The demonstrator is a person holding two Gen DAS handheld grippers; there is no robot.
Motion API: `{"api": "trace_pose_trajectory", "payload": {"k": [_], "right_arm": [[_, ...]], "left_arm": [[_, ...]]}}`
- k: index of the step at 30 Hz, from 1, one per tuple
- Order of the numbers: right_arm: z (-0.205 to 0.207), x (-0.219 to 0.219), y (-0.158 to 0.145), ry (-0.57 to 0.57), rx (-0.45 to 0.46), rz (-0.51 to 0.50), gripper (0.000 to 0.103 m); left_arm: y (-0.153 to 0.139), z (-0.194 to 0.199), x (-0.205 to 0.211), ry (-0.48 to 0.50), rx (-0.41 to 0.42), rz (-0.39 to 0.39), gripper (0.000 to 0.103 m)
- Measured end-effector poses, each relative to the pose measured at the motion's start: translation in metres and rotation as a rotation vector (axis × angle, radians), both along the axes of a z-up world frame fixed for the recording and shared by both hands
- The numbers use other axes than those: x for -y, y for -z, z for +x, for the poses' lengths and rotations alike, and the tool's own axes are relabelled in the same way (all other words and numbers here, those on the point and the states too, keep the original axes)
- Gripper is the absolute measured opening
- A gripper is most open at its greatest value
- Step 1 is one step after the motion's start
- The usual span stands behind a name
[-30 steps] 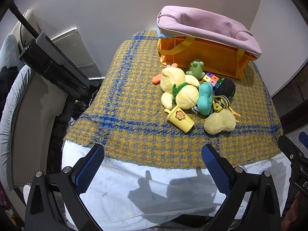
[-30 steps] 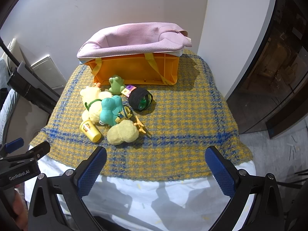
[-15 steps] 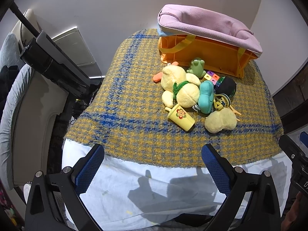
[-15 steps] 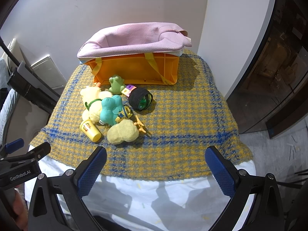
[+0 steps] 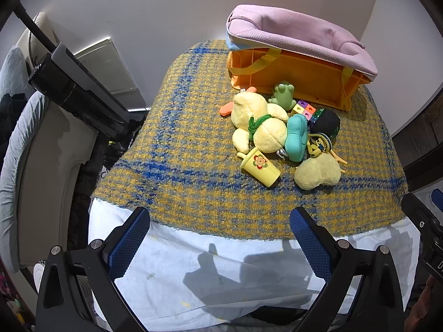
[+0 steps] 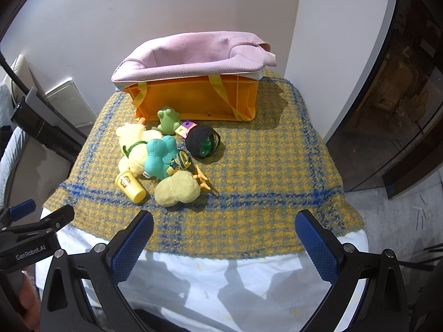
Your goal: Organize objects
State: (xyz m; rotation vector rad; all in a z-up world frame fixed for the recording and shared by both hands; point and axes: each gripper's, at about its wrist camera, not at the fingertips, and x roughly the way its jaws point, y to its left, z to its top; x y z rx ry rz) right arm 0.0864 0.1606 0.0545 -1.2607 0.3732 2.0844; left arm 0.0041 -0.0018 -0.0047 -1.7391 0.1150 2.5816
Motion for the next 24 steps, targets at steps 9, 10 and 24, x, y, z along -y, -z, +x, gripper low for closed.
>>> {"api": "trace_pose_trajectory", "payload": {"k": [9, 10, 24], "right_arm": [[-0.0004, 0.0005, 0.0004, 0.007, 0.002, 0.000, 0.102], [-0.0005, 0.0004, 0.0003, 0.006, 0.001, 0.000, 0.102], [-0.0006, -0.0003, 0.0015, 0.016, 0.002, 0.002, 0.102]], "left_arm": [[0.0010, 0.0005, -0.0002, 0.004, 0.003, 0.002, 0.103], [0.0016, 0.0010, -0.0001, 0.004, 0.004, 0.002, 0.103], [0.0013, 0.0006, 0.0004, 0.010, 0.005, 0.003, 0.103]]}}
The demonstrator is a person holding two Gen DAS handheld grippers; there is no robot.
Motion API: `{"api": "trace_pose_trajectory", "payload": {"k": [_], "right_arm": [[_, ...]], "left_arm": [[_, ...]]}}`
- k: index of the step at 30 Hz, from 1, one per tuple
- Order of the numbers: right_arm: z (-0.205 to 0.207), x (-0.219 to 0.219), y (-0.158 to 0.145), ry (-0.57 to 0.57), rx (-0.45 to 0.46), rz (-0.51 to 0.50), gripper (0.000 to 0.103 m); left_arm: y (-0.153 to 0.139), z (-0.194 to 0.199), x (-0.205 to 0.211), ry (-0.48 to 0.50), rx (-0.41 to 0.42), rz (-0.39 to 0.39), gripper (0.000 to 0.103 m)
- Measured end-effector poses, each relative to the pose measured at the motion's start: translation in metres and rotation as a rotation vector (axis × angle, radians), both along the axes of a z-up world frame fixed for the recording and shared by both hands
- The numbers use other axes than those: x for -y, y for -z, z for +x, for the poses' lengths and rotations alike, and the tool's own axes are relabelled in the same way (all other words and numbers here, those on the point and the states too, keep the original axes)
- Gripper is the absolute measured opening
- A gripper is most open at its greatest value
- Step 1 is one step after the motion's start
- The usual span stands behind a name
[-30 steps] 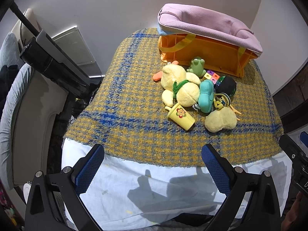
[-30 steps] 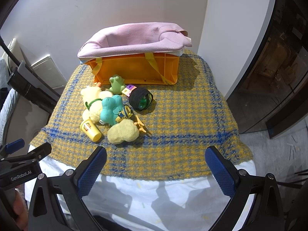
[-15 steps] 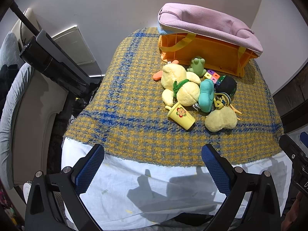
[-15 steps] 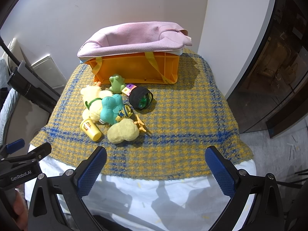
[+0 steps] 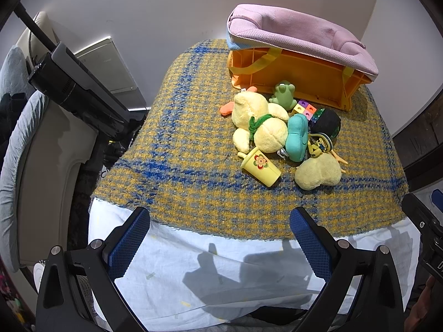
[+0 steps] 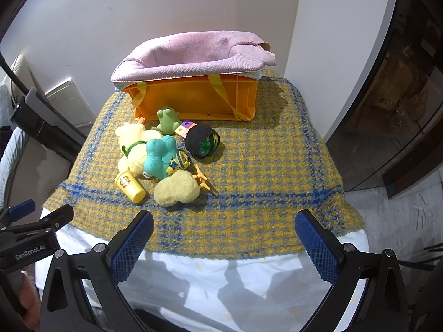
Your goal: Organize objects
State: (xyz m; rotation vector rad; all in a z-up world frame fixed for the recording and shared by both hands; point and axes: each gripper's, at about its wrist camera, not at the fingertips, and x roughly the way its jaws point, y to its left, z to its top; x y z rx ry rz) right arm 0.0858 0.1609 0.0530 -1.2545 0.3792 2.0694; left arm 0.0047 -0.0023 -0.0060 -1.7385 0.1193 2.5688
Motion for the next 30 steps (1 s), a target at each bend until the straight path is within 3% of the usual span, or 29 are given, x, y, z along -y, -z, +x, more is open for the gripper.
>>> {"api": "trace_pose_trajectory", "payload": {"k": [30], "right_arm": [[0.0004, 0.0011, 0.0001, 0.041, 0.001, 0.003, 0.102]], "left_arm": [[-0.0025, -0.0019, -0.0054, 0.035, -0.010, 0.017, 0.103]]}}
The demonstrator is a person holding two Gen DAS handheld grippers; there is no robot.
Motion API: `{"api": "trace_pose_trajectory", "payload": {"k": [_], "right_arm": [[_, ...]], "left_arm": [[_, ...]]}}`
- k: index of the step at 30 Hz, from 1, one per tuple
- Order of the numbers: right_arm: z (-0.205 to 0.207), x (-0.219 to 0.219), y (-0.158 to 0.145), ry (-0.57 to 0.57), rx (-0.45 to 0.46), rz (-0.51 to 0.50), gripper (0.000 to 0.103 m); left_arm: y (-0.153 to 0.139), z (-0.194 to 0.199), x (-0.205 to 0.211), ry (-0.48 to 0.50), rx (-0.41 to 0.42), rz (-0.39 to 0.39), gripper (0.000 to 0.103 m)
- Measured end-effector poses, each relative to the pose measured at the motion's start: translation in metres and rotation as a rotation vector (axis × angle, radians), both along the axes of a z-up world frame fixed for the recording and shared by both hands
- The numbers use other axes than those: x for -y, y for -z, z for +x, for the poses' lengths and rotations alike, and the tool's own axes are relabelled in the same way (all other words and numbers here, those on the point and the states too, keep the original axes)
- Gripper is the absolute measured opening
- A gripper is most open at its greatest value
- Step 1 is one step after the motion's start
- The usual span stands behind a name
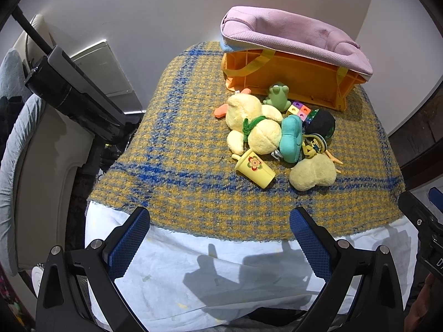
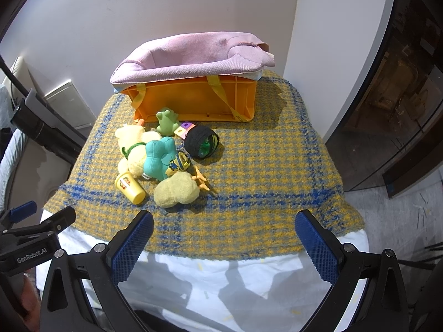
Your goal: Organize objects
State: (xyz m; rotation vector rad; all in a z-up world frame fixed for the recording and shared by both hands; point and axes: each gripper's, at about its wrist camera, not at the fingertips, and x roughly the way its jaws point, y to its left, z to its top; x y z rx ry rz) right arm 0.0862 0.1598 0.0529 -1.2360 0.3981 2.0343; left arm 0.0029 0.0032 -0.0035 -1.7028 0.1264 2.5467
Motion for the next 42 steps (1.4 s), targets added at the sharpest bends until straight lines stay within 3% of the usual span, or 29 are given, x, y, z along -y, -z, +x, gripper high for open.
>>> {"api": "trace_pose_trajectory", "payload": {"k": [25, 38, 42], "right_arm": [[-0.001, -0.009, 0.012, 0.037, -0.015, 0.003, 0.102], [-0.009, -0.031, 0.045, 0.052, -0.033, 0.033, 0.102], [-0.009, -0.040, 0.056, 0.066, -0.038, 0.035, 0.102]], "left_arm": [[0.013, -0.012, -0.011, 0.039, 0.005, 0.002, 0.103], [0.059, -0.044, -0.030, 0.081, 0.009, 0.017, 0.101], [0.080, -0.056, -0.036, 0.090, 0.032, 0.028, 0.088]]}}
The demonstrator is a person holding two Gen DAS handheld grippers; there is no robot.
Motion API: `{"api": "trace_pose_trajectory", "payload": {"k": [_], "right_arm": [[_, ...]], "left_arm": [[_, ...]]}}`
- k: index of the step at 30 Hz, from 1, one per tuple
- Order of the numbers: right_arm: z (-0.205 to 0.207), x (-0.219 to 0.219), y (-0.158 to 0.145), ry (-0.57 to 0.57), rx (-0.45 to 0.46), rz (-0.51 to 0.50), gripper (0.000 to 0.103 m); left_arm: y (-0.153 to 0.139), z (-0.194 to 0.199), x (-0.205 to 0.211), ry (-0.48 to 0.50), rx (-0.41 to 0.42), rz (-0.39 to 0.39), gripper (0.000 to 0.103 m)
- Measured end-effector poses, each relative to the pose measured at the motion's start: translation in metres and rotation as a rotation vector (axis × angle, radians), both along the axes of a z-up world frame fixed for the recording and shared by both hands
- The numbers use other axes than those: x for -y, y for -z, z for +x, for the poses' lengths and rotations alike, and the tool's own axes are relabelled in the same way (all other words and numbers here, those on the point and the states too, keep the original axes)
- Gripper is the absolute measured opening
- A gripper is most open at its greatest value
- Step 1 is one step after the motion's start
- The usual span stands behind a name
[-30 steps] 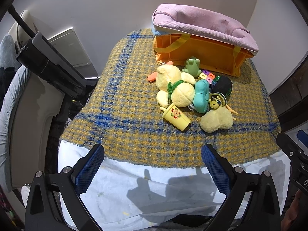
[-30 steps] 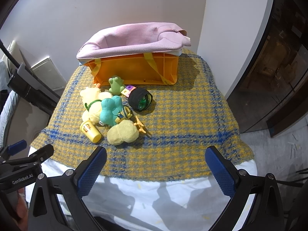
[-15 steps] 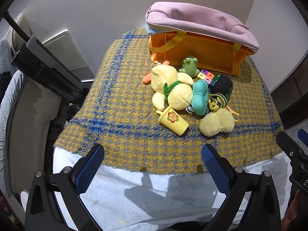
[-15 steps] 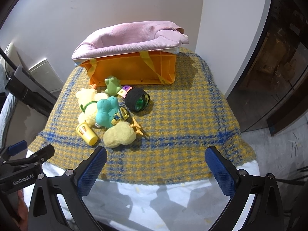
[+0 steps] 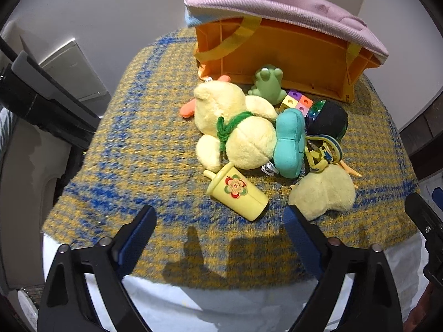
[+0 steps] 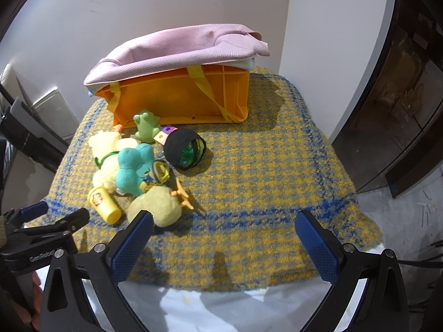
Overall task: Organize objects
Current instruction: 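Move the left tool to the yellow flower cup and close on it, then grasp the yellow plush with the right tool while the left tool holds the cup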
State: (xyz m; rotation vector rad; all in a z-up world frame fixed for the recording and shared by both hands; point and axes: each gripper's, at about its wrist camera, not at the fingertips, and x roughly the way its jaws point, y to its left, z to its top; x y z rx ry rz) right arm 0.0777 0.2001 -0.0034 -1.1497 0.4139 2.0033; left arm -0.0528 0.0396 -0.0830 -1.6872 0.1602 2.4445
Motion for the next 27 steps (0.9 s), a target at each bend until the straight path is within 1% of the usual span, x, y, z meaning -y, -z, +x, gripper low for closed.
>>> {"api": "trace_pose_trajectory", "payload": {"k": [3, 5, 11, 12, 13, 14, 20, 27], "right_arm": [[0.000, -0.006, 0.009, 0.010, 0.004, -0.009, 0.102], [0.001, -0.009, 0.015, 0.014, 0.011, -0.017, 0.102], [0.002, -0.014, 0.025, 0.020, 0.016, -0.039, 0.102], [0.002, -0.015, 0.026, 0.020, 0.016, -0.041, 0.102], [0.002, -0.015, 0.026, 0.109, 0.016, -0.029, 0.102], [0.002, -0.015, 0.026, 0.109, 0.016, -0.028, 0.102], [0.002, -0.016, 0.030, 0.115, 0.027, -0.030, 0.102], [-0.002, -0.012, 0.030, 0.114, 0.030, -0.031, 0.102]], "left_arm": [[0.016, -0.008, -0.005, 0.000, 0.016, -0.010, 0.083], [0.025, -0.012, -0.007, -0.001, 0.026, -0.012, 0.083], [0.040, -0.020, -0.016, 0.008, 0.045, -0.007, 0.075], [0.042, -0.021, -0.017, 0.010, 0.048, -0.004, 0.071], [0.045, -0.023, -0.019, 0.014, 0.050, -0.008, 0.069], [0.047, -0.024, -0.022, 0.018, 0.055, -0.011, 0.065], [0.051, -0.027, -0.026, 0.025, 0.046, -0.008, 0.064], [0.043, -0.022, -0.015, 0.015, 0.029, 0.010, 0.064]]}}
